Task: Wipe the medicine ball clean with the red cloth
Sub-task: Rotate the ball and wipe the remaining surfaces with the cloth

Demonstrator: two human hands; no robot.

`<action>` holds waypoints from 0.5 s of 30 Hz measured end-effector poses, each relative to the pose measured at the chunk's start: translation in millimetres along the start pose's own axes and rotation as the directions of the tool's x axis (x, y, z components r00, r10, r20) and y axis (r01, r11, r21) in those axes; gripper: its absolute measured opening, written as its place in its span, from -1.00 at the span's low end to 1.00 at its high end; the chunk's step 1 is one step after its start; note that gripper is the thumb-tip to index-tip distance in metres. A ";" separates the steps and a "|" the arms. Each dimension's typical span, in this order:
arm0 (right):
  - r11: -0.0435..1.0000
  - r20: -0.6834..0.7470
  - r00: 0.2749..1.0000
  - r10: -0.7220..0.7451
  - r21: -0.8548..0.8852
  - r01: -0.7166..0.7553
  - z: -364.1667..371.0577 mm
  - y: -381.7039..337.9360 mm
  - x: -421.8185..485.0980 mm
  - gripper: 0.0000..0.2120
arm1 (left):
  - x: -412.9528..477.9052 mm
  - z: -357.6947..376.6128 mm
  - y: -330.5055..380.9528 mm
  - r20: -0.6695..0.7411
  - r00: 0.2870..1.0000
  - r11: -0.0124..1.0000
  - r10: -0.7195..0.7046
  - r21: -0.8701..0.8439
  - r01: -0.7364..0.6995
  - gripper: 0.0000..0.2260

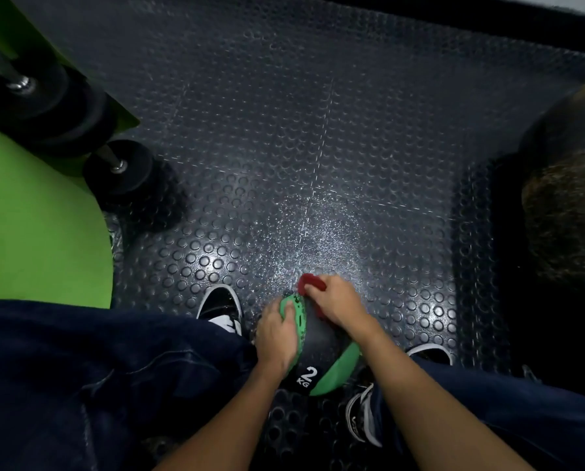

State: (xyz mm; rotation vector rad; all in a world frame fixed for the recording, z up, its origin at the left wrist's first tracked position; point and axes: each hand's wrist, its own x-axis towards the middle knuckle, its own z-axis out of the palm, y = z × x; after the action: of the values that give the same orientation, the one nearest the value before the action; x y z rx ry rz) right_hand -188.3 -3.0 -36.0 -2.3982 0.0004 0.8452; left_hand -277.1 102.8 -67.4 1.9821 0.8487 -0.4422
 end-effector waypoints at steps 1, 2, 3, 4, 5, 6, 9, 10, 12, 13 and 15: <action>0.998 0.036 0.998 0.053 0.018 -0.054 -1.6 4.3 10.1 -0.81 | -3.4 1.5 0.7 0.006 1.000 0.999 0.015 0.037 -0.015 -0.54; 0.993 0.072 0.992 0.107 0.036 -0.110 -3.5 9.7 18.2 -0.82 | -5.7 3.1 0.3 0.013 0.999 0.996 0.040 0.079 -0.041 -0.54; 0.985 0.104 0.981 0.161 0.053 -0.167 -5.1 16.5 23.3 -0.81 | -8.5 5.2 0.5 0.025 0.997 0.989 0.075 0.124 -0.077 -0.54; 0.972 0.136 0.968 0.212 0.072 -0.223 -6.4 23.9 26.2 -0.78 | -9.6 8.2 0.3 0.043 0.993 0.979 0.113 0.167 -0.119 -0.54; 0.960 0.160 0.956 0.246 0.094 -0.263 -6.7 31.8 27.4 -0.76 | -9.6 11.0 1.2 0.065 0.987 0.966 0.145 0.205 -0.156 -0.53; 0.951 0.167 0.951 0.262 0.126 -0.284 -6.3 38.0 25.7 -0.73 | -8.6 12.7 2.7 0.091 0.983 0.956 0.157 0.237 -0.175 -0.53; 0.946 0.085 0.980 0.182 0.255 -0.198 -4.2 44.1 11.1 -0.76 | -4.1 14.5 8.6 0.128 0.984 0.953 0.121 0.264 -0.151 -0.52; 0.948 0.051 0.991 0.124 0.287 -0.133 -4.8 41.8 4.5 -0.82 | -2.4 14.1 11.4 0.127 0.986 0.957 0.109 0.254 -0.139 -0.52; 0.925 0.017 1.000 0.023 0.379 -0.027 -9.2 32.6 -11.0 -0.95 | 0.2 10.7 17.7 0.133 0.987 0.968 0.087 0.221 -0.115 -0.53; 0.907 0.012 1.000 -0.018 0.420 0.011 -11.7 27.7 -18.9 -0.96 | 1.9 9.2 20.2 0.139 0.988 0.973 0.070 0.208 -0.098 -0.55; 0.869 0.035 0.996 -0.077 0.493 0.050 -15.8 22.5 -32.7 -0.93 | 5.9 5.4 24.4 0.149 0.988 0.982 0.033 0.181 -0.060 -0.58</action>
State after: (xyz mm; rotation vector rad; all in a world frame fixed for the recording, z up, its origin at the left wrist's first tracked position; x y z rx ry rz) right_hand -209.6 -36.0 -19.3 -1.8838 0.1040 0.7684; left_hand -255.4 91.9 -59.1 2.1056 0.6890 -0.6507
